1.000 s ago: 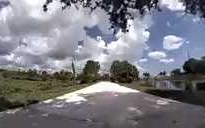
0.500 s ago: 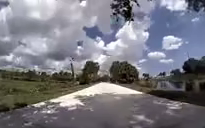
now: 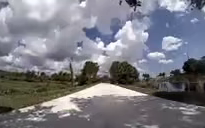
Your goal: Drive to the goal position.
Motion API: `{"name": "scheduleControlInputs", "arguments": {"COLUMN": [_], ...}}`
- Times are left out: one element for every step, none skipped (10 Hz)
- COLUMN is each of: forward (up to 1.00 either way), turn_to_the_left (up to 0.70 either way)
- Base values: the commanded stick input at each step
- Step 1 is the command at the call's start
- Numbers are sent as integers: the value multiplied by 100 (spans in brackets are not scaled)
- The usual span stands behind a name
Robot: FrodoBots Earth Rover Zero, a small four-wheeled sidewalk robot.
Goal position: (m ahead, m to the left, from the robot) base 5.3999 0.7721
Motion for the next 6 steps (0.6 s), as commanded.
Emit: {"name": "scheduleControlInputs", "arguments": {"forward": [70, 70, 70, 70, 70, 70], "turn_to_the_left": [0, 0, 0, 0, 0, 0]}}
